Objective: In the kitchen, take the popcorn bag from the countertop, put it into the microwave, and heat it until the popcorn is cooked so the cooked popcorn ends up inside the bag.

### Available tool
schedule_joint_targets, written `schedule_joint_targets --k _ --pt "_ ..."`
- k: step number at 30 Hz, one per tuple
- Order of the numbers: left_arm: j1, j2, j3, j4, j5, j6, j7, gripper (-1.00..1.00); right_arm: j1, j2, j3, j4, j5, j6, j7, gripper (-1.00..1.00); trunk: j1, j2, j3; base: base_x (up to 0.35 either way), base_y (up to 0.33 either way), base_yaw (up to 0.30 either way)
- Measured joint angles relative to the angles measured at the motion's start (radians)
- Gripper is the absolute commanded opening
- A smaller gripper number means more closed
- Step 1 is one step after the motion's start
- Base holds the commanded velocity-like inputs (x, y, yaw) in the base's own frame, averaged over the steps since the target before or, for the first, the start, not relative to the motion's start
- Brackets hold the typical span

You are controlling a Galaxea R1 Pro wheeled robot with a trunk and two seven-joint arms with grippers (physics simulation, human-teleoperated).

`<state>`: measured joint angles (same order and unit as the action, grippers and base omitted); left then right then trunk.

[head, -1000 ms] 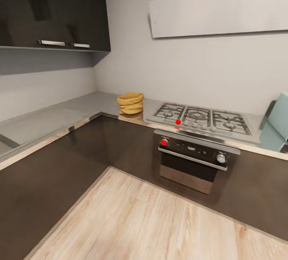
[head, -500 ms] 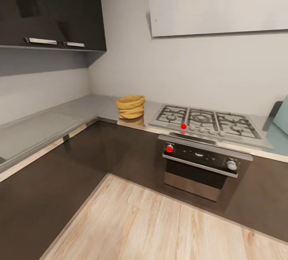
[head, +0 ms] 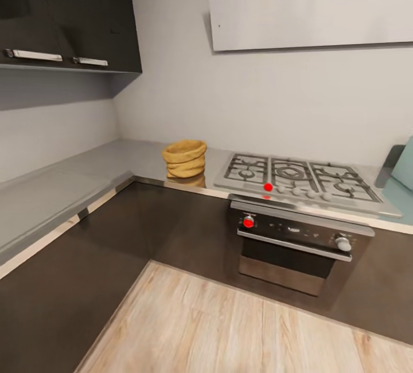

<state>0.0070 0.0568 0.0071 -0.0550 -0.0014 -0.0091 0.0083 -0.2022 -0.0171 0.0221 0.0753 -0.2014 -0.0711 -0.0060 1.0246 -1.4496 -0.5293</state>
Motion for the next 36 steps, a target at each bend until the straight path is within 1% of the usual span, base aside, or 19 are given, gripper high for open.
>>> schedule_joint_targets --k 21,31,34,36 --pt "0.000 0.000 -0.001 0.000 0.000 0.001 0.000 1.00 0.000 0.000 0.004 0.000 0.002 -0.001 0.000 1.00 0.000 0.000 0.000 0.204 0.222 -0.004" --pt "0.000 0.000 -0.001 0.000 0.000 0.001 0.000 1.00 0.000 0.000 0.004 0.000 0.002 -0.001 0.000 1.00 0.000 0.000 0.000 0.322 0.023 0.000" --pt "0.000 0.000 -0.001 0.000 0.000 0.000 0.000 1.00 0.000 0.000 0.004 0.000 0.002 -0.001 0.000 1.00 0.000 0.000 0.000 0.141 0.000 0.000" --pt "0.002 -0.011 0.000 0.000 0.000 0.002 -0.004 1.00 0.011 -0.011 0.002 -0.001 -0.001 -0.013 0.007 1.00 0.000 0.000 0.000 0.000 0.000 0.000"
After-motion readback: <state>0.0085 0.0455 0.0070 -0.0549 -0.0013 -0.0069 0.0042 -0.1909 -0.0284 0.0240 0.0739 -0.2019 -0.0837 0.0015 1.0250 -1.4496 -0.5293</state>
